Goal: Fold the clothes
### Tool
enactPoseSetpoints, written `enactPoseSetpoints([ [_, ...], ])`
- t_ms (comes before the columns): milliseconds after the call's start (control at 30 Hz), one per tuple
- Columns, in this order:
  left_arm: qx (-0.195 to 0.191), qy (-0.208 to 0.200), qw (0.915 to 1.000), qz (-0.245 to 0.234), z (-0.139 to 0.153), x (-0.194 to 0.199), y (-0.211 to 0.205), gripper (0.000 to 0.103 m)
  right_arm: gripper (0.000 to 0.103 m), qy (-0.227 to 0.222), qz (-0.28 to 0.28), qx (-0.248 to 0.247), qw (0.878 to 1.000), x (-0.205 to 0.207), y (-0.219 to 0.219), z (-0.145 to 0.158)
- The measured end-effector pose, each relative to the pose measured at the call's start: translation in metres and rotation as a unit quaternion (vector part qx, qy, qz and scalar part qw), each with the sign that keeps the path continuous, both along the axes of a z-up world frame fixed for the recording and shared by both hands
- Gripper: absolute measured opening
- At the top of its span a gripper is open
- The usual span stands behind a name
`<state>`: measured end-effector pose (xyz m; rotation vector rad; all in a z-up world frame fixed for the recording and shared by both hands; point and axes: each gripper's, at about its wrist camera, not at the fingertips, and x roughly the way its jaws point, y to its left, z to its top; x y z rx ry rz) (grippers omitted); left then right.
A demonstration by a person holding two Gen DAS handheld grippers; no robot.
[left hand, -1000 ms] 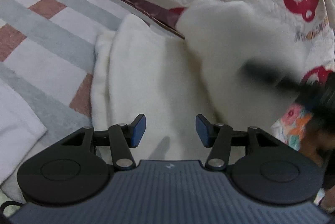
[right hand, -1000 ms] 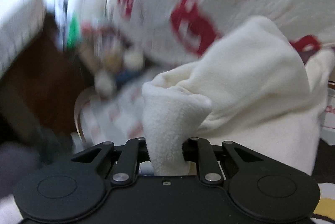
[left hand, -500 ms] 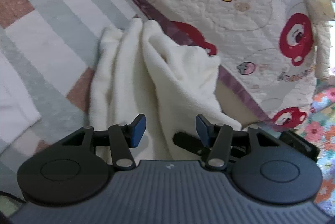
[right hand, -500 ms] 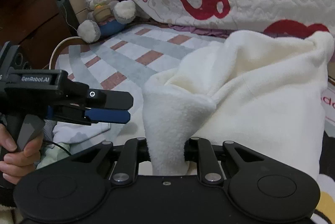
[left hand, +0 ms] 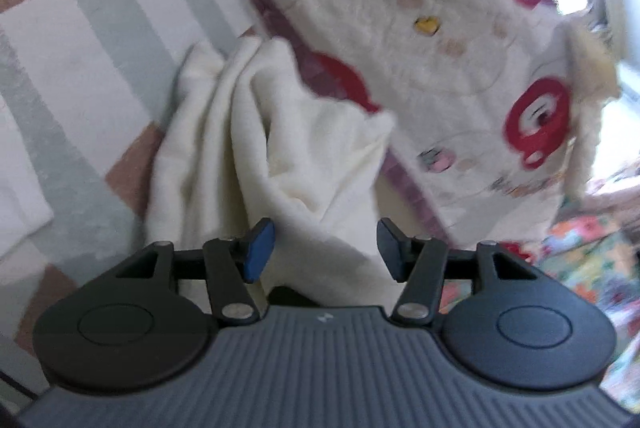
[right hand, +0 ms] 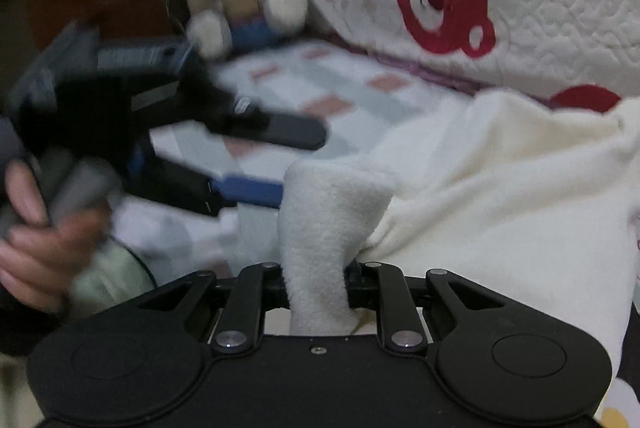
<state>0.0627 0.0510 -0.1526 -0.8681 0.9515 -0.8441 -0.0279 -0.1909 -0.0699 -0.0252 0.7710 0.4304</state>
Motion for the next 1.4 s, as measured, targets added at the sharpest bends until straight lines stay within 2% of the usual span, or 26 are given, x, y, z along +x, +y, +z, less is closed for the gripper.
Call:
enactPoseSetpoints([
  [33, 0.006, 0.000, 1.0000, -0.002, -0.001, 0.000, -0.001, 0.056, 0.025, 0.000, -0.005, -0.008, 1.000, -0.003, 0.003, -0.005],
  [167, 0.032, 0.002, 0.9994, -0.008, -0.004, 0.001, -0.006, 0.056, 0.039, 0.003, -0.005, 0.010, 1.000, -0.024, -0.012, 0.007],
  [333, 0.065, 0.005, 0.9978, -0.017, -0.009, 0.003, -0.012, 0.056, 0.039, 0.007, -0.007, 0.033, 0.999, -0.052, -0.031, 0.021],
  [433, 0.060, 0.003, 0.9979, -0.024, -0.007, 0.001, -0.013, 0.056, 0.041, 0.010, -0.009, 0.045, 0.999, -0.068, -0.043, 0.029],
  [533, 0.057, -0.004, 0.9978, -0.034, -0.002, 0.000, -0.015, 0.058, 0.043, 0.009, -0.058, -0.013, 0.998, -0.093, -0.067, 0.034],
  [600, 0.057, -0.007, 0.9975, -0.040, 0.000, -0.001, -0.014, 0.059, 0.052, 0.020, -0.051, -0.077, 0.995, -0.103, -0.068, 0.026],
  [700, 0.058, -0.005, 0.9973, -0.044, 0.003, -0.003, -0.013, 0.060, 0.054, 0.037, -0.042, -0.171, 0.984, -0.117, -0.071, 0.014],
  [800, 0.059, -0.009, 0.9971, -0.046, 0.011, -0.007, -0.010, 0.062, 0.055, 0.049, -0.053, -0.181, 0.981, -0.117, -0.071, 0.000],
  [967, 0.072, -0.025, 0.9954, -0.059, 0.030, -0.025, -0.012, 0.066, 0.058, 0.054, -0.094, -0.169, 0.980, -0.105, -0.079, -0.009],
  [1067, 0.136, -0.064, 0.9868, -0.059, 0.034, -0.028, -0.022, 0.067, 0.060, 0.059, -0.134, -0.147, 0.978, -0.094, -0.091, -0.019],
  [1133, 0.163, -0.067, 0.9822, -0.065, 0.026, -0.027, -0.031, 0.067, 0.061, 0.080, -0.167, -0.088, 0.979, -0.084, -0.108, -0.032],
  [1167, 0.163, -0.064, 0.9823, -0.067, 0.021, -0.026, -0.035, 0.067, 0.060, 0.101, -0.183, -0.028, 0.978, -0.078, -0.121, -0.041],
  [1200, 0.160, -0.060, 0.9830, -0.066, 0.015, -0.024, -0.038, 0.067, 0.057, 0.122, -0.206, 0.044, 0.970, -0.074, -0.136, -0.051],
  [1233, 0.157, -0.057, 0.9838, -0.065, 0.009, -0.022, -0.042, 0.066, 0.050, 0.108, -0.232, 0.091, 0.962, -0.076, -0.146, -0.052],
  [1267, 0.168, -0.065, 0.9821, -0.057, 0.005, -0.020, -0.046, 0.064, 0.030, 0.100, -0.231, 0.110, 0.962, -0.076, -0.149, -0.048],
  [1300, 0.180, -0.075, 0.9797, -0.048, 0.002, -0.019, -0.051, 0.060, 0.030, 0.079, -0.218, 0.085, 0.969, -0.079, -0.140, -0.041],
  [1333, 0.202, -0.098, 0.9736, -0.041, 0.005, -0.019, -0.055, 0.031, 0.029, 0.059, -0.205, 0.061, 0.975, -0.081, -0.131, -0.033],
  [1367, 0.226, -0.122, 0.9658, -0.035, 0.008, -0.020, -0.058, 0.023, 0.026, 0.034, -0.188, 0.034, 0.981, -0.086, -0.121, -0.025],
  [1400, 0.243, -0.146, 0.9586, -0.031, 0.016, -0.023, -0.059, 0.022, 0.024, 0.016, -0.181, 0.021, 0.983, -0.091, -0.114, -0.017],
])
